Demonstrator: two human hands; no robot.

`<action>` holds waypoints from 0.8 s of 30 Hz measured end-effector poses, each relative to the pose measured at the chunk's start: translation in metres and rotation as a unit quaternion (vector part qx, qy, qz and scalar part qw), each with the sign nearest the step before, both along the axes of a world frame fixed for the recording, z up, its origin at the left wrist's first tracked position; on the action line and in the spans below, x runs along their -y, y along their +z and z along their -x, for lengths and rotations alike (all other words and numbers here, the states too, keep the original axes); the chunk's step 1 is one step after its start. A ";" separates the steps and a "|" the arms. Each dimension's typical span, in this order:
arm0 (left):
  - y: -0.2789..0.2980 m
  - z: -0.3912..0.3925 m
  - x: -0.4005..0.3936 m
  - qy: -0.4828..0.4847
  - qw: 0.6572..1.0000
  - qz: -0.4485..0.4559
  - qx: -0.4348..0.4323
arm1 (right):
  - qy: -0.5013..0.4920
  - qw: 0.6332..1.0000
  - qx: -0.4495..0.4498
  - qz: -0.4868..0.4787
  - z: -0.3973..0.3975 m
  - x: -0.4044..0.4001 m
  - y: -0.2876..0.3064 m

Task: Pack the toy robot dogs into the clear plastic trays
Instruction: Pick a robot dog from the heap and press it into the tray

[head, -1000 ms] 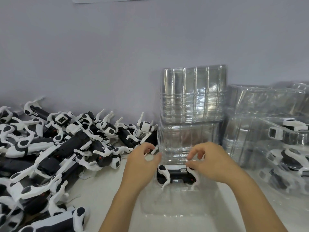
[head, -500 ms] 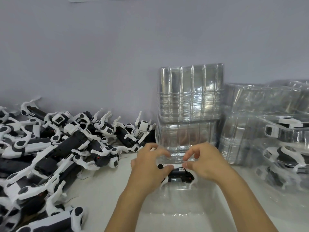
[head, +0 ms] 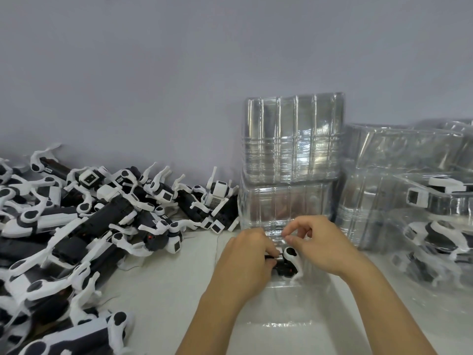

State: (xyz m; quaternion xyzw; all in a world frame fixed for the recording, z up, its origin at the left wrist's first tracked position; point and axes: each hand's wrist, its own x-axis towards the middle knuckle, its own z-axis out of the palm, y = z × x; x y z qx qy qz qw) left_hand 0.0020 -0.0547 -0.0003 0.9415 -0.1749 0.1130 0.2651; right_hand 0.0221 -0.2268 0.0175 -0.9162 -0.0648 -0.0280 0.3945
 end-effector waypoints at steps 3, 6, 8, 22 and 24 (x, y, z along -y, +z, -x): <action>0.001 0.001 0.000 -0.005 1.000 0.000 -0.006 | 0.002 1.000 -0.003 0.000 0.000 0.001 -0.001; 0.002 0.003 0.005 0.005 1.000 0.002 -0.013 | 0.003 1.000 -0.001 -0.004 -0.001 0.002 -0.001; 0.003 0.005 0.011 0.026 0.999 0.019 -0.018 | 0.005 1.000 0.002 -0.006 -0.001 0.002 -0.001; 0.001 0.001 0.008 0.120 0.987 0.099 -0.050 | 0.009 1.000 -0.015 0.009 0.003 0.002 0.003; 0.005 0.000 0.003 0.097 0.986 0.127 -0.048 | 0.010 1.000 -0.016 0.007 0.004 0.002 0.004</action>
